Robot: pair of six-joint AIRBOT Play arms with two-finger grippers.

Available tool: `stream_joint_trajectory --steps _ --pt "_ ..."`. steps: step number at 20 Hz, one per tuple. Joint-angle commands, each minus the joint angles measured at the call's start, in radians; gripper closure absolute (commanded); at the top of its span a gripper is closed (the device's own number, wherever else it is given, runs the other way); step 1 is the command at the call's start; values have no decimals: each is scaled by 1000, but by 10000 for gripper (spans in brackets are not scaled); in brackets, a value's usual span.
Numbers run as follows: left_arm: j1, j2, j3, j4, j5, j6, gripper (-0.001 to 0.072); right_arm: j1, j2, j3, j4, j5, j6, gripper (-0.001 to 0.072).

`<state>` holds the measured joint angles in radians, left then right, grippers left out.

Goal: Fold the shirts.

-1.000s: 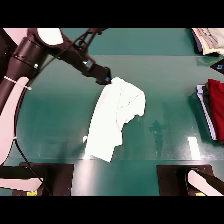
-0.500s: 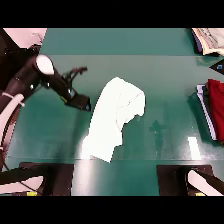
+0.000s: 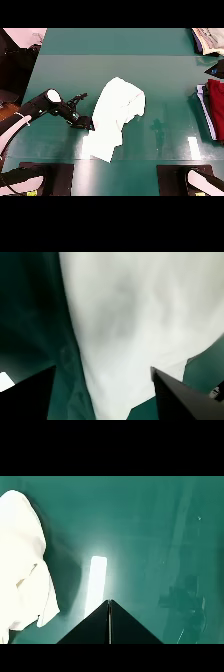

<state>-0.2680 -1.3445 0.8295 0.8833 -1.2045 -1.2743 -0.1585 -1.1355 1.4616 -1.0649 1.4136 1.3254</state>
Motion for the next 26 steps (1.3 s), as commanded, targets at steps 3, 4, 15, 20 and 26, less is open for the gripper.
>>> stream_joint_trajectory --steps 3,4,15,20,26 --pt "-111 -5 -41 -62 132 36 1 1 -10 1 1 12 3 691" --pt "-140 -6 -41 -47 148 33 1 1 -10 1 1 12 3 691" --pt "75 111 292 90 -80 -2 681 91 -10 -204 182 -84 1 170" --pt "88 127 356 93 -69 -1 681 414 -113 -438 183 -335 -16 170" --pt "88 127 356 105 -72 -1 681 616 -358 -360 173 -461 -25 183"
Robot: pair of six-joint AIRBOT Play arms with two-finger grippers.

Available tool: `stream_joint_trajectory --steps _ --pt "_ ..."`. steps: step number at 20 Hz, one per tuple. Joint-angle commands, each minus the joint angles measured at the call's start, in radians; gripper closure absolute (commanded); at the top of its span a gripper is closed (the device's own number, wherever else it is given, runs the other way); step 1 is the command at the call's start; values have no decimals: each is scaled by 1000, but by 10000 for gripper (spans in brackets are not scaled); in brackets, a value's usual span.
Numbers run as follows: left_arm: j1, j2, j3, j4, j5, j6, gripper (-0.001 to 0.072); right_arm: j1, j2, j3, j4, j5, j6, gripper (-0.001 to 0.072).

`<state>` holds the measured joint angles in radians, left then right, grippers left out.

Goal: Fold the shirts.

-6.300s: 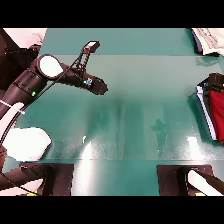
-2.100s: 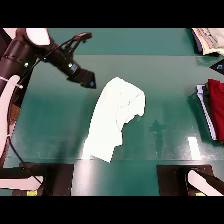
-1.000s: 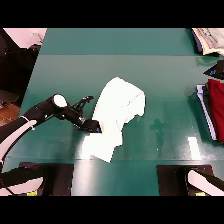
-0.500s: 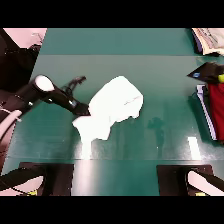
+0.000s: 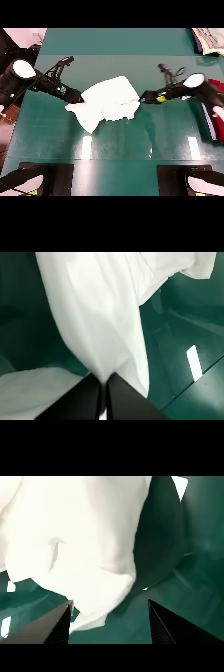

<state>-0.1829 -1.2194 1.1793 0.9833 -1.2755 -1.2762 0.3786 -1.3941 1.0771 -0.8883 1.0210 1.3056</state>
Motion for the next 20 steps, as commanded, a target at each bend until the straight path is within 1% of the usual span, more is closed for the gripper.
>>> stream_joint_trajectory --steps 1,2,3,4,5,6,7,9,11,12,13,16,20 --pt "3 2 6 6 -4 2 681 80 -129 43 -4 -62 -5 184" --pt "3 2 6 6 -11 2 681 78 -148 58 -5 -56 -5 217" --pt "3 2 6 7 -18 2 681 71 -158 69 -5 -50 -5 327" --pt "3 2 6 10 -21 2 681 65 -158 78 -6 -50 -6 574" --pt "3 3 6 11 -26 2 681 51 -153 91 -6 -50 -10 692" --pt "3 5 10 13 -31 1 681 35 -135 107 -15 -49 -11 693" --pt "3 6 31 22 -51 1 682 11 -100 133 -58 -39 -10 694" --pt "3 11 125 75 -120 1 682 -42 -12 217 -181 7 14 694" --pt "3 40 257 128 -162 0 682 -110 105 340 -333 61 58 694" --pt "3 60 329 140 -169 -6 681 -142 161 406 -383 73 67 694" --pt "3 81 394 138 -167 -8 681 -172 210 463 -406 77 67 694" --pt "3 142 576 109 -167 -11 681 -246 337 622 -408 77 66 694" --pt "3 208 744 -1 -177 -36 681 -270 457 755 -426 73 56 694"
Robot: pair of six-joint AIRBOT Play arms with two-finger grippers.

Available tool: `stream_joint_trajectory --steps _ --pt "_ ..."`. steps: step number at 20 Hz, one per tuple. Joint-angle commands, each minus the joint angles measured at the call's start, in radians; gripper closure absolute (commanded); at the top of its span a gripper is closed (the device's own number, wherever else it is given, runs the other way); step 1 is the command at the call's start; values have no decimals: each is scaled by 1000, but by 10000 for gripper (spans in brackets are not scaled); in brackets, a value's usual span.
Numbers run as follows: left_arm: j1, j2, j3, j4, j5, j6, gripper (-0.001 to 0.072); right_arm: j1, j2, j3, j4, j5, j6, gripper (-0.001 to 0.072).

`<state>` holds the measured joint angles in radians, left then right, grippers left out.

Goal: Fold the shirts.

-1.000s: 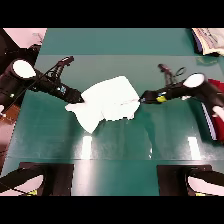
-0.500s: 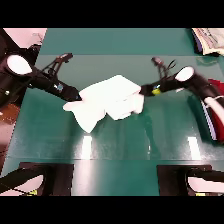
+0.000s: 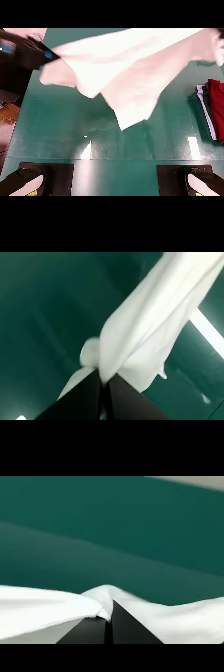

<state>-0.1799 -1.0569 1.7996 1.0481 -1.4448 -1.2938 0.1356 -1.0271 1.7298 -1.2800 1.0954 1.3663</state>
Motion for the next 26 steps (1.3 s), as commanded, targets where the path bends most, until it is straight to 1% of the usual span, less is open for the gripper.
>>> stream_joint_trajectory --steps 1,3,4,7,8,10,13,16,18,20,22,23,25,26 --pt "0 61 156 -97 -9 -19 681 -27 111 126 -34 -2 -8 694" --pt "0 85 224 -168 -14 -27 681 -27 151 165 -35 -8 -28 694" --pt "0 96 253 -202 -12 -55 681 -27 170 179 -54 -19 -31 694" --pt "0 128 268 -315 -22 -101 681 -27 200 227 -124 -30 -32 695" --pt "0 129 269 -354 -44 -123 681 -27 198 247 -138 -26 -32 695" --pt "0 128 240 -372 -103 -155 682 -27 163 299 -138 8 -32 695" --pt "0 128 76 -322 -160 -157 681 -26 29 359 -118 100 -31 696" --pt "0 124 -219 -248 -164 -138 682 -15 -114 249 -97 169 -29 695" --pt "0 109 -455 -235 -112 -96 681 12 -232 166 -99 247 -23 695" --pt "0 88 -693 -230 -7 -51 682 49 -349 87 -100 274 -24 695" --pt "0 35 -860 -166 143 -7 681 87 -455 22 -100 204 -24 695" --pt "0 0 -902 -116 224 -3 681 106 -506 2 -100 146 -24 694" --pt "0 -92 -914 -9 381 -12 681 138 -590 -7 -100 43 -22 694" --pt "0 -127 -908 0 448 -12 681 154 -625 -7 -100 -8 -10 693"
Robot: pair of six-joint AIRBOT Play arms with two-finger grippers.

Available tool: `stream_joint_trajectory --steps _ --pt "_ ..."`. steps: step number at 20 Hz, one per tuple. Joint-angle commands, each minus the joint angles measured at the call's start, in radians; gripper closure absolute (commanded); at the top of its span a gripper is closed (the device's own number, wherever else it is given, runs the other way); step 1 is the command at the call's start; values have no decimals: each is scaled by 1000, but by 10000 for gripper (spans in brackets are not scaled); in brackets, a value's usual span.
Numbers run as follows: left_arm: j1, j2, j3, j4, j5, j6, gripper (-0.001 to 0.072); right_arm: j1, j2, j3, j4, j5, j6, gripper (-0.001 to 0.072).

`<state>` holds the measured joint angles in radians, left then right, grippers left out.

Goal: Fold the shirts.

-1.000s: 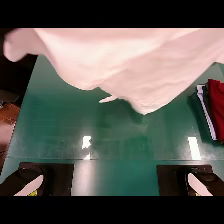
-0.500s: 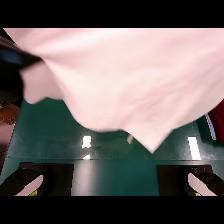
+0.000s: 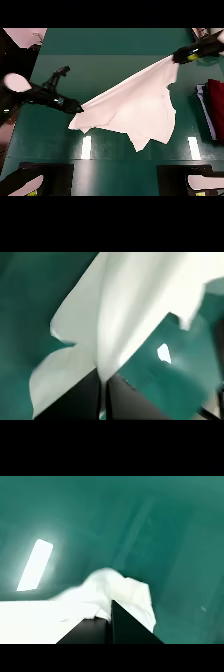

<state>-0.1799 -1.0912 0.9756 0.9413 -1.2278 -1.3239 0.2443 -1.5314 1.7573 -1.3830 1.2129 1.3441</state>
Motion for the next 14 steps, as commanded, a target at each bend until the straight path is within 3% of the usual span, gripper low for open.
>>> stream_joint_trajectory --steps 1,3,4,5,6,8,11,14 --pt "0 -128 -73 106 291 18 681 58 -145 -35 3 -168 34 693" --pt "0 -171 -47 109 362 13 677 73 -177 -35 4 -241 85 688" --pt "0 -178 -29 119 380 13 472 74 -182 -35 18 -264 96 637" --pt "0 -177 -7 145 394 11 115 69 -181 -34 32 -285 97 451" --pt "9 -177 24 175 386 -1 52 62 -179 -23 39 -288 100 301" --pt "58 -177 112 233 317 -11 51 30 -179 32 63 -228 100 294" --pt "199 -173 246 249 84 -12 51 -24 -179 129 133 -13 66 303" --pt "328 -143 217 249 -88 -13 51 -80 -148 105 264 156 -2 304"
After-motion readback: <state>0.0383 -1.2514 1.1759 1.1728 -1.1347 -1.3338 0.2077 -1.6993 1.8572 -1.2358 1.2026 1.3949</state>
